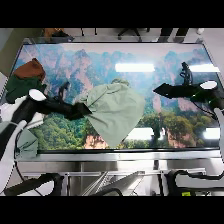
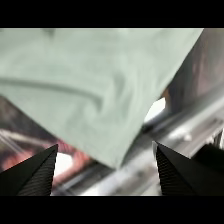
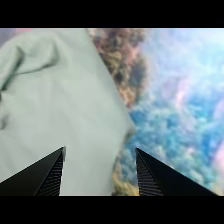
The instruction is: Fold the shirts.
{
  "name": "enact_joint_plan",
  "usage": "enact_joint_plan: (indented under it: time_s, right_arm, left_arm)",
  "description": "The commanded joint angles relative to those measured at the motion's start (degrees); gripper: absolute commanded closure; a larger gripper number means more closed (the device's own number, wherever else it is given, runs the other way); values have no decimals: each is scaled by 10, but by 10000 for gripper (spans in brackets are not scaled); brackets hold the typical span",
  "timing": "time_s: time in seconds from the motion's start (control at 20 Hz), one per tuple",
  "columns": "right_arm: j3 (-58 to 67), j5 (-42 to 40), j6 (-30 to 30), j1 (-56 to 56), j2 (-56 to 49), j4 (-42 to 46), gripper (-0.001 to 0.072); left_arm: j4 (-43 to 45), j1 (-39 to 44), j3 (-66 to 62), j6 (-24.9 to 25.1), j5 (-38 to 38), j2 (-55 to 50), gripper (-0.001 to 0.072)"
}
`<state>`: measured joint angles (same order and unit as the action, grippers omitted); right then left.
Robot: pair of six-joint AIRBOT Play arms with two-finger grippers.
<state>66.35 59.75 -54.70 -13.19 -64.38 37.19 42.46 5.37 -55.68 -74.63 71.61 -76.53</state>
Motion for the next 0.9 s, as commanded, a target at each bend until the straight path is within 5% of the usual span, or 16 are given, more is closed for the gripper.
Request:
enact_joint_plan:
  time_s: [0.0, 0.3, 0.65, 0.8, 0.85]
  right_arm:
    - [-17, 17, -41, -28, -1, 80, 207]
    - [-29, 18, -41, -27, -15, 76, 207]
    - [-29, 26, -40, -27, -15, 76, 208]
    - [-29, 27, -41, -28, -15, 76, 208]
    - [-29, 27, -41, -28, -15, 76, 209]
  left_arm:
    - [-6, 102, 162, -47, -103, 72, 46]
    - [-96, 308, 255, -79, -336, 81, 46]
    - [-102, 338, 165, -73, -326, -39, 70]
    - [-62, 335, 112, -68, -325, -45, 664]
    - [-31, 334, 96, -69, -312, -45, 693]
